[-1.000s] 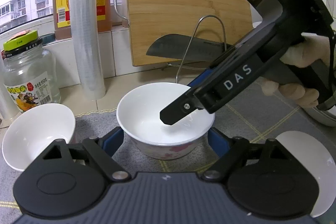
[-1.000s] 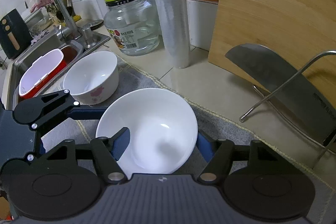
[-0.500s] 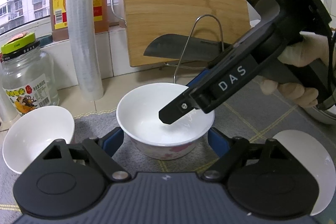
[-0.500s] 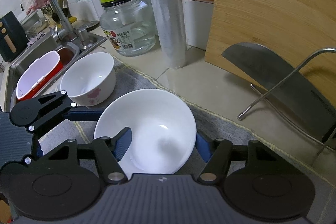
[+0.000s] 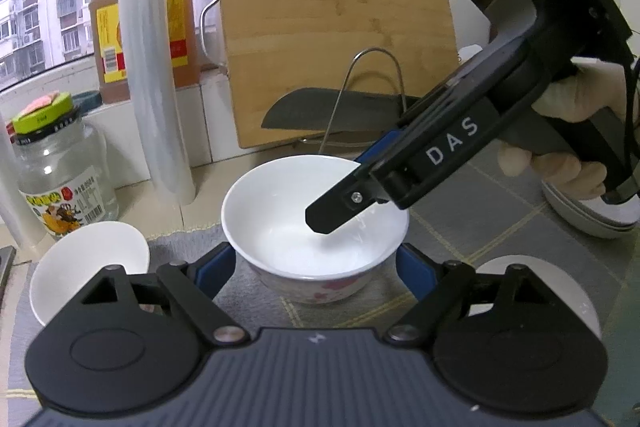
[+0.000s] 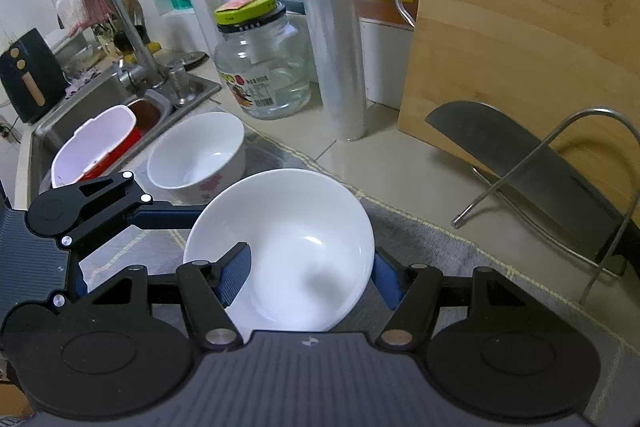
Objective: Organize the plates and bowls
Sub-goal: 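Lift and carry the pink-flower bowl over the white bowl with the right tool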
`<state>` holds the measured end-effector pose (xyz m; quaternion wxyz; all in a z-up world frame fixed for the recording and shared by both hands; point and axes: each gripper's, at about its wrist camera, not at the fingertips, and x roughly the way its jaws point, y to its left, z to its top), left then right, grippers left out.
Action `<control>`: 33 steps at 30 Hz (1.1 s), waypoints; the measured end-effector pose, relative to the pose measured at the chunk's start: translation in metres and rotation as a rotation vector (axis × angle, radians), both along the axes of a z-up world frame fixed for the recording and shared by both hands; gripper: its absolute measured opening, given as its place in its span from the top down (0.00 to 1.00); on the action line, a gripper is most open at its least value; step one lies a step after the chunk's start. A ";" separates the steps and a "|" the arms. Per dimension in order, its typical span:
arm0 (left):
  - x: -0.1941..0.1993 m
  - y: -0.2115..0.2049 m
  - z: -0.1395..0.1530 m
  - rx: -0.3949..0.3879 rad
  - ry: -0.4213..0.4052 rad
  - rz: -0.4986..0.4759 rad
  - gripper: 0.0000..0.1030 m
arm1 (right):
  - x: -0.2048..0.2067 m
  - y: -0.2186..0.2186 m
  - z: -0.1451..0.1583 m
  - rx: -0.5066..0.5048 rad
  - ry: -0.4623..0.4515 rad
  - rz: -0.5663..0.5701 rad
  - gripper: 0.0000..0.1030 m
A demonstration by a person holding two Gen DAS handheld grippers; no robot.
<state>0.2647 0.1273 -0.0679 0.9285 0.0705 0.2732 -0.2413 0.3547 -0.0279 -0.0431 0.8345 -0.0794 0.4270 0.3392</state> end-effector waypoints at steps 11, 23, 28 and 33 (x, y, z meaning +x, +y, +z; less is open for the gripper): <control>-0.030 -0.006 0.021 0.015 -0.037 -0.007 0.16 | -0.033 -0.008 0.023 0.002 -0.051 0.014 0.31; -0.061 -0.014 0.035 0.014 -0.054 -0.006 0.15 | -0.068 -0.020 0.036 0.013 -0.081 0.017 0.31; -0.070 -0.018 0.038 0.002 -0.052 -0.005 0.15 | -0.080 -0.026 0.039 0.015 -0.088 0.016 0.31; -0.081 -0.024 0.039 0.001 -0.047 -0.012 0.15 | -0.094 -0.033 0.041 0.008 -0.092 0.012 0.31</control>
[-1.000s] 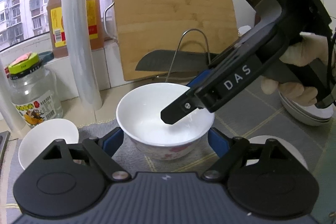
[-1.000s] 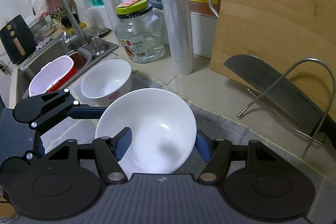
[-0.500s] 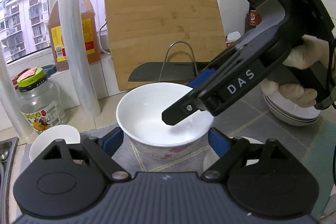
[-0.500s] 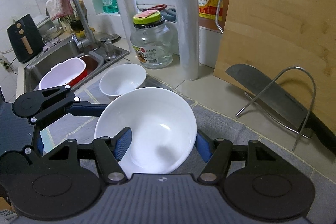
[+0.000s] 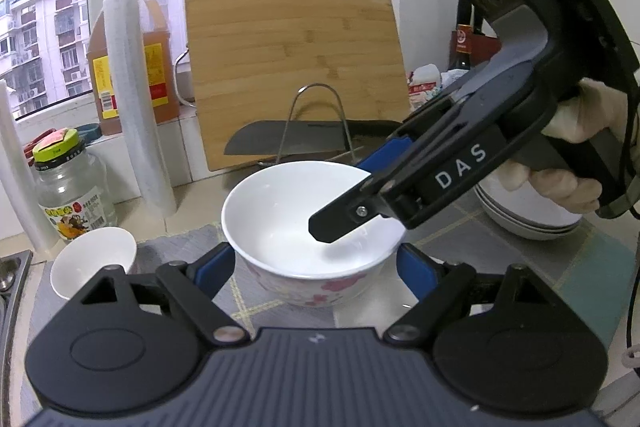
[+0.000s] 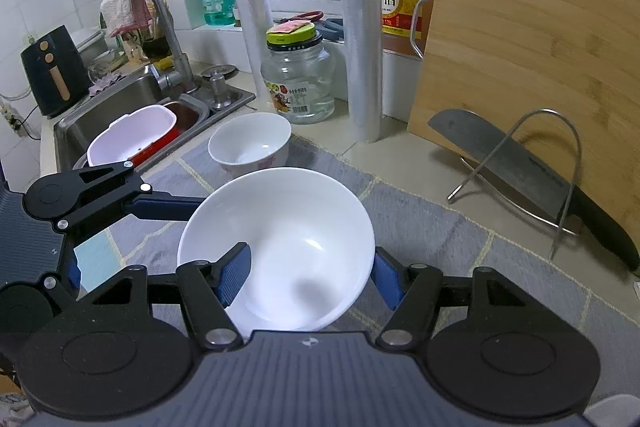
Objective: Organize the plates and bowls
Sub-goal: 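Lift and carry the pink-flower bowl over the white bowl with the right tool, then lower the pink-flower bowl into the white bowl and open the right tool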
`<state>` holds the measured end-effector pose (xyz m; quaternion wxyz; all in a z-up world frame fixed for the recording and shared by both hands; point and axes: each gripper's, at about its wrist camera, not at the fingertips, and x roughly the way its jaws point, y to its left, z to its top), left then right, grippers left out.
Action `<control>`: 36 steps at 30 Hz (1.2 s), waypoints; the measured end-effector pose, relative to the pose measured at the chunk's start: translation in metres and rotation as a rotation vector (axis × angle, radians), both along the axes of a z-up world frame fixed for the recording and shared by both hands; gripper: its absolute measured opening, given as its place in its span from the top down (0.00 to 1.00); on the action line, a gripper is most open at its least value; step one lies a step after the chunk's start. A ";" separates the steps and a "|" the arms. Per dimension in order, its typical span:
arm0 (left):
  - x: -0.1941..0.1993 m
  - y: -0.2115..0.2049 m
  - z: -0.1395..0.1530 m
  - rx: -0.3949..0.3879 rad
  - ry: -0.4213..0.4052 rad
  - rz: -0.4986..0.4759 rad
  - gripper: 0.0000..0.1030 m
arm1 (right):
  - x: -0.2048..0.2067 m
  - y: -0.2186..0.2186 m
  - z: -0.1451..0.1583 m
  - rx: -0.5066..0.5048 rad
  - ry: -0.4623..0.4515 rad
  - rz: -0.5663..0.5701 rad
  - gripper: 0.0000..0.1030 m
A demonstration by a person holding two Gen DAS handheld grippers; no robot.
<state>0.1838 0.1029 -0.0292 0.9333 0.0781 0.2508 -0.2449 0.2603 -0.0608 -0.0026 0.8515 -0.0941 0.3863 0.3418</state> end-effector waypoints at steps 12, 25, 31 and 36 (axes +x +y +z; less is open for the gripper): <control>-0.025 -0.017 -0.006 -0.015 0.035 -0.030 0.15 | -0.033 -0.022 -0.008 -0.015 0.018 -0.030 0.31; -0.034 -0.030 -0.021 0.003 0.068 -0.058 0.15 | -0.043 -0.032 -0.026 -0.043 0.053 -0.061 0.31; -0.032 -0.032 -0.024 0.004 0.079 -0.062 0.15 | -0.041 -0.033 -0.033 -0.051 0.064 -0.068 0.31; -0.030 -0.031 -0.026 0.000 0.089 -0.065 0.15 | -0.041 -0.033 -0.035 -0.057 0.064 -0.065 0.31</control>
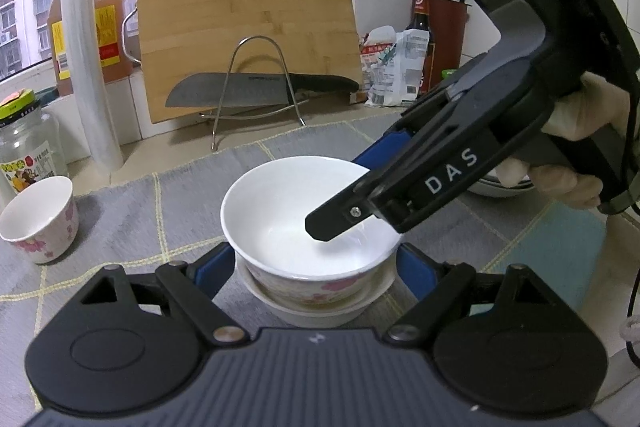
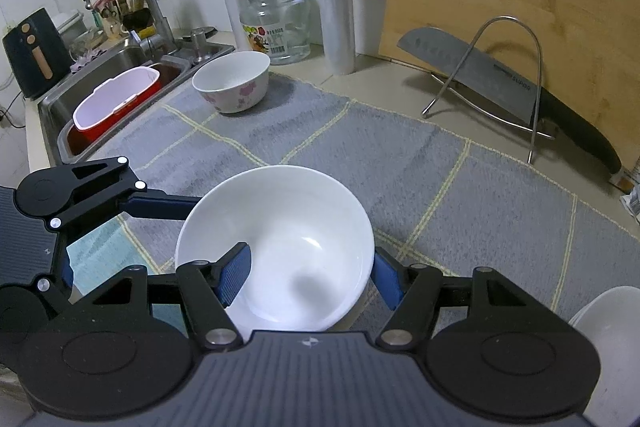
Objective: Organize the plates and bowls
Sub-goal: 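Lower the pink-flower bowl into the white bowl and open the right tool, then withdraw the right tool up from the nested bowls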
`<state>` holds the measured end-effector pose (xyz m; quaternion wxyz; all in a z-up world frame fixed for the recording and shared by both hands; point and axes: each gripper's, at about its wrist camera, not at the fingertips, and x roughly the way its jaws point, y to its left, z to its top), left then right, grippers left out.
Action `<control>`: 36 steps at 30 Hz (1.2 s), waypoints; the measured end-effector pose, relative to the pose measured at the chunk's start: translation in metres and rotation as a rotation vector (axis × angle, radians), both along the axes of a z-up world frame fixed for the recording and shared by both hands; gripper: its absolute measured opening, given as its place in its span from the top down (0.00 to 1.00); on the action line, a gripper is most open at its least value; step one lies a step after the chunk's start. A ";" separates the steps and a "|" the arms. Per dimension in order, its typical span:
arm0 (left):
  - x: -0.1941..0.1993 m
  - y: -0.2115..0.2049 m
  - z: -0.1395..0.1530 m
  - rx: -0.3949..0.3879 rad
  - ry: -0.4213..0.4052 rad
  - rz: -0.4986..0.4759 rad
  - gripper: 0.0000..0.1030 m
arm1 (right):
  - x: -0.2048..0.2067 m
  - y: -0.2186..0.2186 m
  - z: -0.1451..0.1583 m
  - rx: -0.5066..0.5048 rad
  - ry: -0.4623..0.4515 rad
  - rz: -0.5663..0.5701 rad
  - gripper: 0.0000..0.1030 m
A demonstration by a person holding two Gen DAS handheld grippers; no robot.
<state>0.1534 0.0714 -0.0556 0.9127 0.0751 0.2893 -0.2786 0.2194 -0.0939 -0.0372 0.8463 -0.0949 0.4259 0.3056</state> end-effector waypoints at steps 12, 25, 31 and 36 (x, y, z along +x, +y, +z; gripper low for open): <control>0.002 -0.001 -0.003 0.004 0.016 -0.005 0.15 | -0.001 0.000 -0.002 -0.005 0.000 0.004 0.31; -0.004 0.006 -0.004 0.003 -0.024 0.018 0.01 | -0.006 0.000 0.006 0.004 -0.059 -0.006 0.00; -0.009 0.025 -0.003 -0.012 0.006 0.067 0.01 | -0.005 -0.004 0.011 0.018 -0.076 -0.041 0.00; -0.009 0.050 -0.003 -0.006 0.009 0.180 0.01 | -0.006 0.002 0.015 -0.006 -0.127 -0.069 0.00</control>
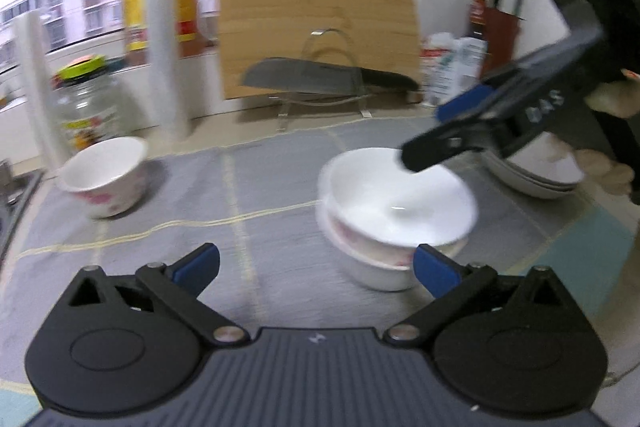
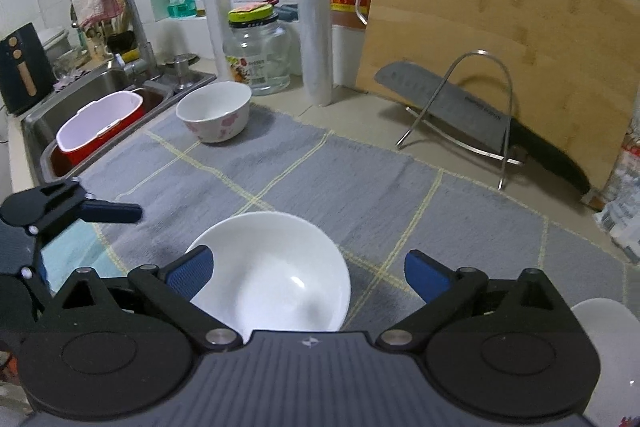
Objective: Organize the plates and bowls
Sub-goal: 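Withdraw the right tool up from the nested bowls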
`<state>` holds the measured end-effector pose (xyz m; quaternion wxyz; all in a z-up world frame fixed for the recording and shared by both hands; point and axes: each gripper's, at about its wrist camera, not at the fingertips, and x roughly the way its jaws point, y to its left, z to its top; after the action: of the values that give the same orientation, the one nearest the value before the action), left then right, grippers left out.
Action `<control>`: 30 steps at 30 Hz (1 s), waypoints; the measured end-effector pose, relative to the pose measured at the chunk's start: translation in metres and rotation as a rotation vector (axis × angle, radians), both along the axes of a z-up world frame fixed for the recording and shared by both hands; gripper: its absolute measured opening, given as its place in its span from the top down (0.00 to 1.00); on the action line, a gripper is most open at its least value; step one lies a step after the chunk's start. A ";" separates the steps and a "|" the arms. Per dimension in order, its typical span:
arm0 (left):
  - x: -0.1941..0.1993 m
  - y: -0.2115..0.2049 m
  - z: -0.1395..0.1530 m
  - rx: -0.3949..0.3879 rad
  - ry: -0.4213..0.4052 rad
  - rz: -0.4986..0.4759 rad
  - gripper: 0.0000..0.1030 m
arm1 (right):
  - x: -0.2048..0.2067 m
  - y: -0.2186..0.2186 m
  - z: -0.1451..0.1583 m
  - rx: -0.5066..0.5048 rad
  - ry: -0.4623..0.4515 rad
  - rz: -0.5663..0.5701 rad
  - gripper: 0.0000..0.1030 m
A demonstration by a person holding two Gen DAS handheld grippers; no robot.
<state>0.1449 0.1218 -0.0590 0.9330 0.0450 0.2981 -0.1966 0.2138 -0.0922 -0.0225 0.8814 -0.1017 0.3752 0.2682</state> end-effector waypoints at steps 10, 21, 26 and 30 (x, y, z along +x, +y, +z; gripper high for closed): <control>0.007 0.061 0.001 0.021 -0.009 0.097 0.01 | 0.000 0.040 0.004 -0.012 -0.045 -0.028 0.00; 0.020 0.104 0.014 0.004 0.014 0.152 0.01 | -0.010 0.086 0.003 -0.035 -0.098 0.063 0.00; 0.029 0.105 0.032 0.037 0.007 0.221 0.01 | -0.006 0.086 0.004 0.003 -0.125 0.089 0.00; 0.039 0.101 0.044 0.080 -0.003 0.227 0.01 | -0.004 0.087 0.004 0.038 -0.135 0.085 0.00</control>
<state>0.1838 0.2227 -0.0148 0.9471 0.0486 0.3075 -0.0777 0.2101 -0.0056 -0.0182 0.8942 -0.1188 0.3053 0.3051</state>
